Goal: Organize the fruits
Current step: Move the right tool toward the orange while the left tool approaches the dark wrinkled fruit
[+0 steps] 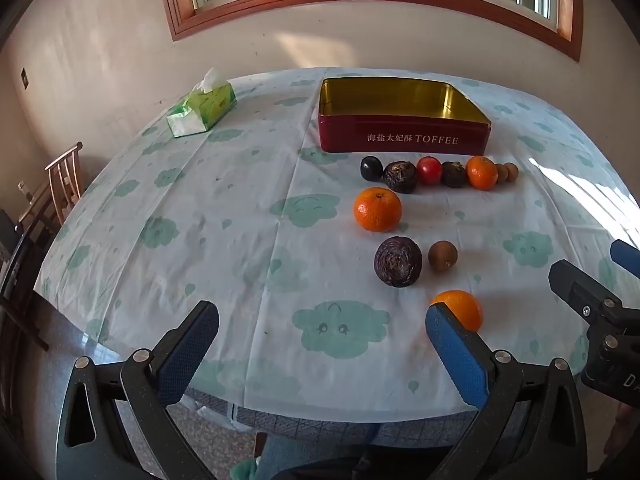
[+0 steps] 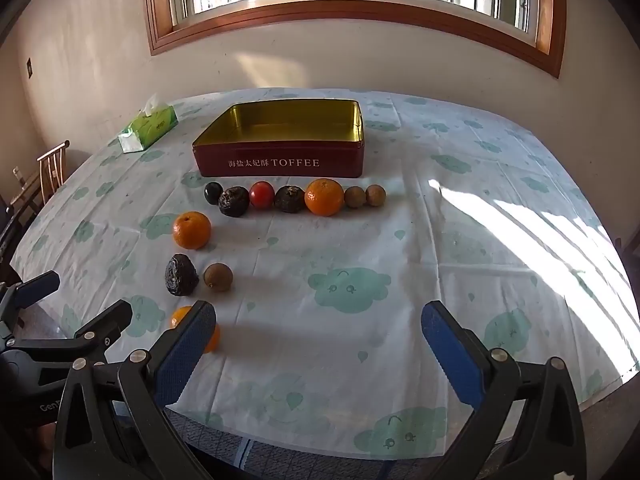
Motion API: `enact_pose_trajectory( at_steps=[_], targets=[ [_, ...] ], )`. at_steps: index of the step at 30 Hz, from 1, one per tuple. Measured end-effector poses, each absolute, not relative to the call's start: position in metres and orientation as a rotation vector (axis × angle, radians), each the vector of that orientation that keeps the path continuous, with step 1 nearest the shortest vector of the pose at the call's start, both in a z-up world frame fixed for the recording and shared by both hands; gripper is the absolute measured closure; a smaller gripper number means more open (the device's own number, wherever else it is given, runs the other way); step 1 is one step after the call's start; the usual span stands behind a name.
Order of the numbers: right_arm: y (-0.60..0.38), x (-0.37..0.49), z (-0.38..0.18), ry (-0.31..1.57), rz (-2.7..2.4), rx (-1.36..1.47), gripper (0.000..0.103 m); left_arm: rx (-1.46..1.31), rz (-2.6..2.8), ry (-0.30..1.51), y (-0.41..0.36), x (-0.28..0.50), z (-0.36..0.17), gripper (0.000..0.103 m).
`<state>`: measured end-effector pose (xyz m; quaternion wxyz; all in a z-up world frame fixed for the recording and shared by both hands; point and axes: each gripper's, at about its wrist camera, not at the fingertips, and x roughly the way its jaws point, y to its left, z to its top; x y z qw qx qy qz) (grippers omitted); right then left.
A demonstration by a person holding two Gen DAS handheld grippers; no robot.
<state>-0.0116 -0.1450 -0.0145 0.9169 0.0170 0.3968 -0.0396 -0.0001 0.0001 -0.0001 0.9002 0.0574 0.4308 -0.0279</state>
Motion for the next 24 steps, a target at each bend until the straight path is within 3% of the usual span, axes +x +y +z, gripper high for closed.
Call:
enact_pose_trajectory(
  at_steps=[24],
  targets=[
    [-0.1371,-0.0067,-0.0157,0.836,-0.075,0.012,0.001,0.116,-0.053,0.895,-0.0016,-0.0026,-0.0069,0.000]
  ],
)
